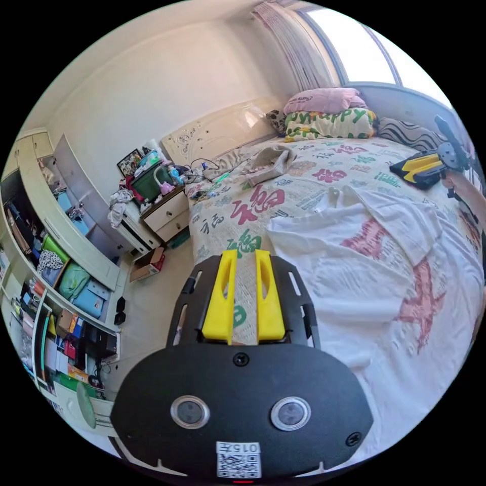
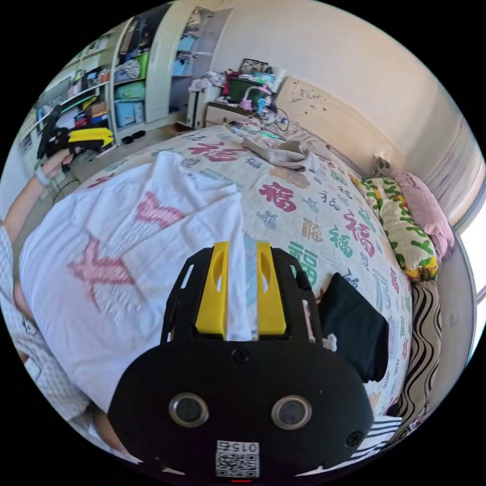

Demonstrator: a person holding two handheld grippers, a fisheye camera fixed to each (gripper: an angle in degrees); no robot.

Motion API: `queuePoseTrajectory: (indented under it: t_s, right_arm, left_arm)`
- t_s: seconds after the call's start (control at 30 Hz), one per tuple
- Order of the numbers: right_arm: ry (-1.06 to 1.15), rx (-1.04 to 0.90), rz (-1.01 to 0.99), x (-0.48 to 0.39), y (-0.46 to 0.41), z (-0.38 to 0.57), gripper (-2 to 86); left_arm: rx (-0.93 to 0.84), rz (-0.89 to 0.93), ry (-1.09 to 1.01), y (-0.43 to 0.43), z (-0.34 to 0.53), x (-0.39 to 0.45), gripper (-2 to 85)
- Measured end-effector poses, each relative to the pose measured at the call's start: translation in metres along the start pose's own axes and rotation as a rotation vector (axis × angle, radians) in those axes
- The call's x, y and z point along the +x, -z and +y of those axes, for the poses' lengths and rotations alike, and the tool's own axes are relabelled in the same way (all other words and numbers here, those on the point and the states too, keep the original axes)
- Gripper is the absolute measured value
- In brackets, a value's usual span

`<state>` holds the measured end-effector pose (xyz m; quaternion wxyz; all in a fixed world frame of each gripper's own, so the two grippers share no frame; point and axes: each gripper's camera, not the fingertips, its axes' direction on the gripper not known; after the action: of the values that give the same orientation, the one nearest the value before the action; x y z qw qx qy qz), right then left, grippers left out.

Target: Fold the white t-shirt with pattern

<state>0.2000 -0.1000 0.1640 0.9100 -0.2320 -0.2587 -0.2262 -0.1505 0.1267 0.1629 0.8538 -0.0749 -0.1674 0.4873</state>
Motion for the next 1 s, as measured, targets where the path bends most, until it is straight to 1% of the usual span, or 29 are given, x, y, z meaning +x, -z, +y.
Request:
queuePoseTrajectory:
  t_s: [0.07, 0.13, 0.23, 0.3, 0.33, 0.4, 0.47, 0.53, 0.57, 0.63, 0.7, 0.77, 0.8, 0.83, 0.87, 0.9, 0.93, 0.97, 1.0]
  right_arm:
    - [0.007, 0.105, -0.004, -0.016, 0.05, 0.05, 6.2]
    - [-0.033, 0.154, -0.014, -0.019, 0.067, 0.065, 3.8]
    - [0.024, 0.117, -0.075, -0.033, 0.062, 0.047, 6.6]
    - [0.096, 0.085, -0.063, -0.052, 0.048, 0.025, 8.9]
    - [0.151, 0.053, -0.048, -0.064, 0.036, 0.009, 10.2]
    - [0.184, -0.018, -0.033, -0.073, 0.01, -0.013, 11.0]
    - [0.175, -0.147, -0.077, -0.067, -0.027, -0.037, 10.7]
    - [0.149, -0.142, -0.167, -0.046, -0.026, -0.049, 9.0]
    - [0.093, -0.12, -0.191, -0.025, -0.02, -0.056, 6.7]
    - [0.015, -0.083, -0.199, 0.011, -0.01, -0.064, 3.4]
    - [-0.075, -0.039, -0.207, 0.053, 0.0, -0.072, 3.0]
    - [-0.26, 0.043, -0.152, 0.121, 0.013, -0.078, 2.7]
    - [-0.314, 0.062, -0.136, 0.139, 0.014, -0.078, 2.7]
    - [-0.419, 0.084, -0.111, 0.173, 0.015, -0.077, 2.5]
    - [-0.515, 0.081, -0.08, 0.204, 0.01, -0.074, 2.4]
    - [-0.558, 0.065, -0.06, 0.217, 0.005, -0.073, 2.4]
    - [-0.626, 0.007, -0.012, 0.239, -0.009, -0.069, 2.6]
    - [-0.661, -0.083, 0.012, 0.255, -0.027, -0.065, 2.8]
    - [-0.668, -0.128, 0.019, 0.26, -0.037, -0.062, 2.9]
  left_arm:
    - [0.032, 0.014, -0.043, 0.07, 0.04, 0.005, 6.3]
    - [0.055, 0.024, -0.038, 0.108, 0.059, 0.015, 6.6]
    - [0.065, 0.096, -0.065, 0.136, 0.055, 0.048, 8.3]
    - [0.059, 0.187, -0.092, 0.135, 0.038, 0.071, 9.1]
    - [0.028, 0.223, -0.133, 0.127, 0.023, 0.09, 9.4]
    - [-0.038, 0.215, -0.191, 0.107, 0.0, 0.116, 9.2]
    - [-0.168, 0.279, -0.202, 0.068, -0.025, 0.129, 8.1]
    - [-0.236, 0.336, -0.195, 0.047, -0.038, 0.124, 6.8]
    - [-0.233, 0.376, -0.17, 0.046, -0.047, 0.112, 5.1]
    - [-0.208, 0.402, -0.115, 0.05, -0.06, 0.083, 2.4]
    - [-0.169, 0.401, -0.051, 0.056, -0.071, 0.046, 1.6]
    - [-0.104, 0.344, 0.094, 0.062, -0.079, -0.022, 1.0]
    - [-0.091, 0.319, 0.138, 0.062, -0.08, -0.041, 0.9]
    - [-0.065, 0.268, 0.246, 0.062, -0.078, -0.081, 0.9]
    - [-0.04, 0.233, 0.354, 0.058, -0.072, -0.12, 0.9]
    - [-0.037, 0.216, 0.403, 0.054, -0.067, -0.138, 0.9]
    - [-0.054, 0.172, 0.488, 0.043, -0.057, -0.169, 1.0]
    - [-0.117, 0.122, 0.546, 0.027, -0.044, -0.192, 1.2]
    - [-0.168, 0.109, 0.565, 0.016, -0.036, -0.2, 1.4]
